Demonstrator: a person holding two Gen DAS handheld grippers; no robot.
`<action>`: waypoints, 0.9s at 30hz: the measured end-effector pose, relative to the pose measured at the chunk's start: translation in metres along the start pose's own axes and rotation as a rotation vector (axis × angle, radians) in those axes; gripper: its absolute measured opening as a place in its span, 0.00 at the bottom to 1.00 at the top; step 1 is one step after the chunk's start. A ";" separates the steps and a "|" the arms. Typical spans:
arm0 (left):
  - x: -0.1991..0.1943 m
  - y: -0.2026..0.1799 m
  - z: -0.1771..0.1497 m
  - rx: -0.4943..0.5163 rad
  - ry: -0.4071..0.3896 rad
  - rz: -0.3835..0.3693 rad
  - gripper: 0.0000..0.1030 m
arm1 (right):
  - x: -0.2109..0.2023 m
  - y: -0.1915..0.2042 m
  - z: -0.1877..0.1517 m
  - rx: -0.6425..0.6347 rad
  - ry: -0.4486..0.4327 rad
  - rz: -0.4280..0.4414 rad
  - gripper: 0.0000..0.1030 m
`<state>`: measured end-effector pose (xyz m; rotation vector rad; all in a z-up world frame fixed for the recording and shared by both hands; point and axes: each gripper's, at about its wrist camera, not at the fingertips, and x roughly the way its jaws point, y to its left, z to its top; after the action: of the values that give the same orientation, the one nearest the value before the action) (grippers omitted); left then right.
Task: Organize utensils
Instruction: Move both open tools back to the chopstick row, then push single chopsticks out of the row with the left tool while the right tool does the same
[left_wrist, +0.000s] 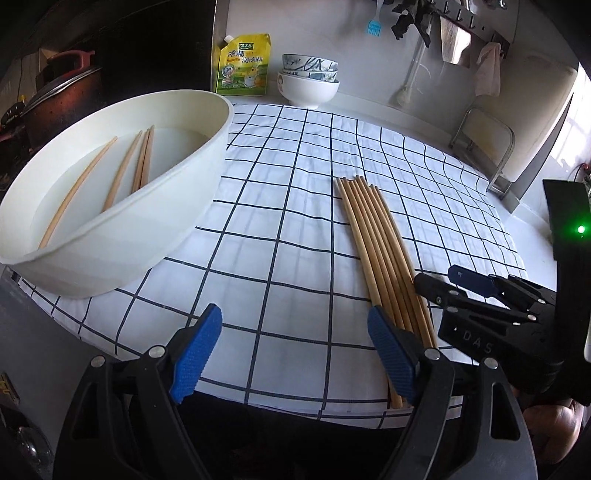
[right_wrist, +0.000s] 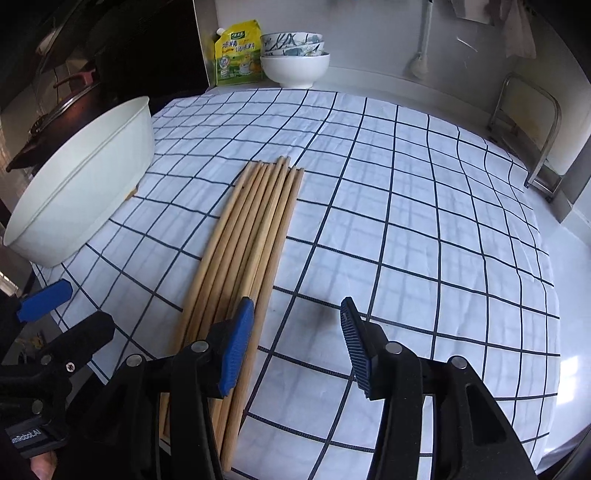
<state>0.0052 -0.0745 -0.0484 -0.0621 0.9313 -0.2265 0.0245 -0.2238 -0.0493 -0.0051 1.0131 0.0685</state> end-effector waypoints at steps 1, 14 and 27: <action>0.000 0.000 0.000 -0.002 0.001 0.001 0.77 | 0.000 0.000 0.000 -0.003 -0.002 -0.001 0.46; 0.005 -0.002 0.001 -0.020 0.012 -0.012 0.78 | 0.004 -0.017 -0.004 0.015 0.028 -0.050 0.46; 0.035 -0.025 0.006 0.019 0.037 0.027 0.81 | -0.003 -0.043 -0.005 0.073 0.019 -0.052 0.47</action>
<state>0.0255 -0.1063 -0.0686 -0.0280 0.9664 -0.2122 0.0211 -0.2675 -0.0504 0.0345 1.0337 -0.0166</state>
